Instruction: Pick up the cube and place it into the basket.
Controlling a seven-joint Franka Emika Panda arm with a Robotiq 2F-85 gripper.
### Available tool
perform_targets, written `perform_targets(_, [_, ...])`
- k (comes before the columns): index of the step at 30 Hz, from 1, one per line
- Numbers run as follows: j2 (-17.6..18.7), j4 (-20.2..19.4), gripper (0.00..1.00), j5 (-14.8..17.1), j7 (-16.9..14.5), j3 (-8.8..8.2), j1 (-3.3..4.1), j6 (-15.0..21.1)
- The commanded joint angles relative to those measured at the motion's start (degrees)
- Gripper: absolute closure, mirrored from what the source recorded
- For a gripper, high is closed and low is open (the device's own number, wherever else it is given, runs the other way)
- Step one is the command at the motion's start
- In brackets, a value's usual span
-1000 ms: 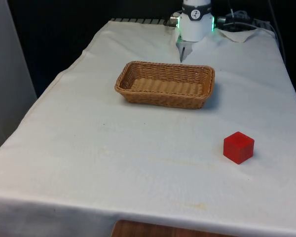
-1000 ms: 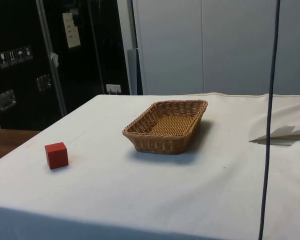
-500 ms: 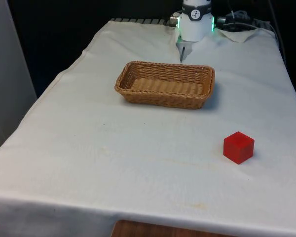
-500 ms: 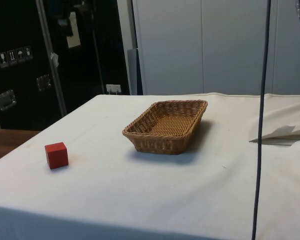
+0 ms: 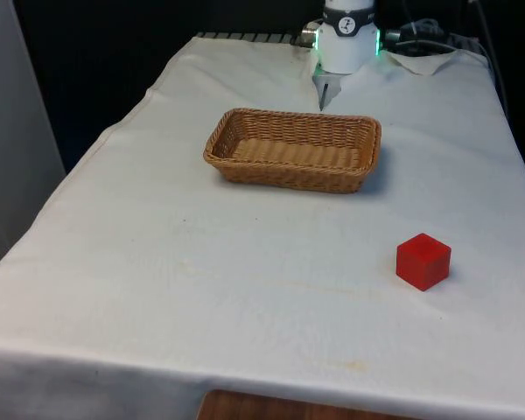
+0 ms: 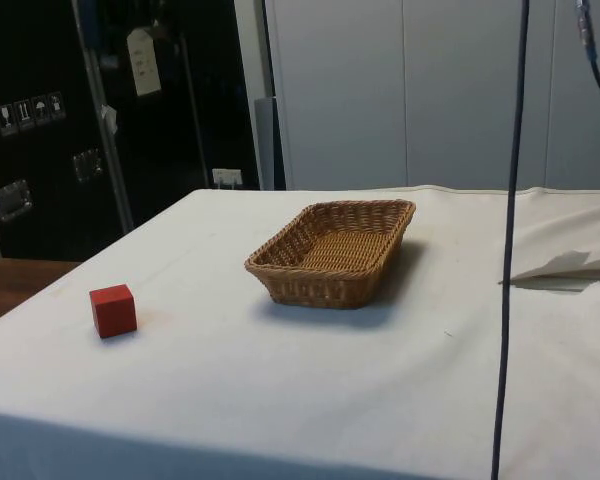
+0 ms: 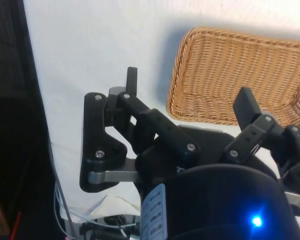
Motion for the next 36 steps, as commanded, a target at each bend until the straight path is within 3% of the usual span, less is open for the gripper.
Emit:
perform_targets(1, [0.86,0.63,0.0,0.34,0.92,0.11,0.06,0.23])
perform_targets(26, [10.71,7.16,0.0,0.0,8.82,0.97,0.74,3.38])
perform_targets(36, [16.1,11.92,0.0,0.06,12.72,1.32,1.2,3.84])
